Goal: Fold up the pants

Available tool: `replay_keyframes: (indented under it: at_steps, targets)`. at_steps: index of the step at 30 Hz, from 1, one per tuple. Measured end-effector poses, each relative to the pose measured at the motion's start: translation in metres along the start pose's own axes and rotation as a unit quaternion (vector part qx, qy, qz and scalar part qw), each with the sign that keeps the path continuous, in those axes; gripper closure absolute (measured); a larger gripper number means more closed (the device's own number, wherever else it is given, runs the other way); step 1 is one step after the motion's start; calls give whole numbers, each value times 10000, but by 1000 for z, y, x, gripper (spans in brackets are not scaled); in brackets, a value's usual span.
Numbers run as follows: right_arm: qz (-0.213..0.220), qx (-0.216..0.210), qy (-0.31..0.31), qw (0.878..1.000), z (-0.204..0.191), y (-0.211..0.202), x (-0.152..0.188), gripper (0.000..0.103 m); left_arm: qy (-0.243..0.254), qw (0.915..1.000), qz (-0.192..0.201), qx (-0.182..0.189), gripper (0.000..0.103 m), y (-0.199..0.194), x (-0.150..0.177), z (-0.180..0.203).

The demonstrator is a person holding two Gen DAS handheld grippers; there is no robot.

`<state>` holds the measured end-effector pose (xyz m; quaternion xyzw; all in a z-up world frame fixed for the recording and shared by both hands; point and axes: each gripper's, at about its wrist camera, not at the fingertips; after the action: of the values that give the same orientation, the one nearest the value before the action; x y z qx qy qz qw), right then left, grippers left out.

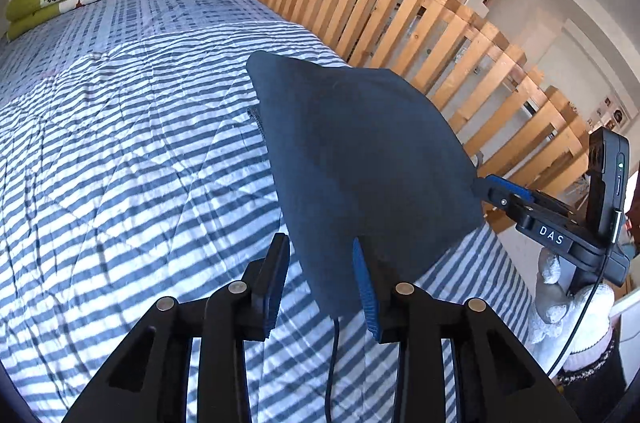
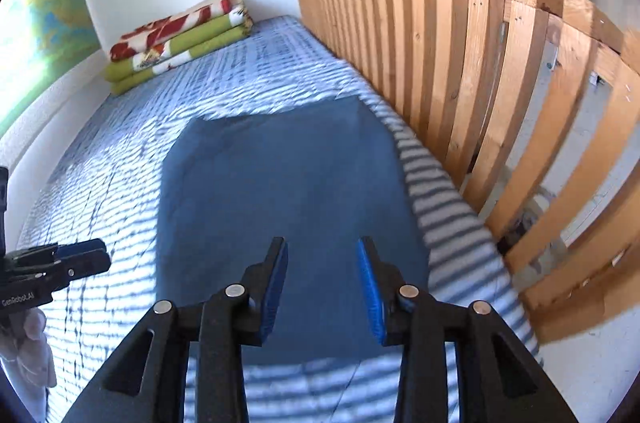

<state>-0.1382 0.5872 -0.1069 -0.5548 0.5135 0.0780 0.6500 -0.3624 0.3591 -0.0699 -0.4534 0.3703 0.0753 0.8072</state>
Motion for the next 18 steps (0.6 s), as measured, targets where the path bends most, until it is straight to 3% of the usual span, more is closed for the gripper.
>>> replay_keyframes:
  at_steps: [8, 14, 18]
  targets:
    - [132, -8, -125, 9998, -47, -84, 47, 65, 299, 9984, 337, -354, 61, -105, 60, 30]
    - [422, 48, -446, 9981, -89, -150, 76, 61, 605, 9933, 766, -623, 39, -192, 101, 57]
    - [733, 18, -633, 9953, -116, -192, 85, 46, 669, 9879, 1195, -724, 28, -254, 125, 68]
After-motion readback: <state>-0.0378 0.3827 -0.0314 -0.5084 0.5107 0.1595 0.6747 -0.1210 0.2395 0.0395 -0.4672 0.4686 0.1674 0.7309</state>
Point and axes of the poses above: each gripper's, at about its wrist camera, not at the fingertips, and y roughly the way its jaws point, z to its right, x to its underside, and after that the axes turned 9 degrees about z, right-handed
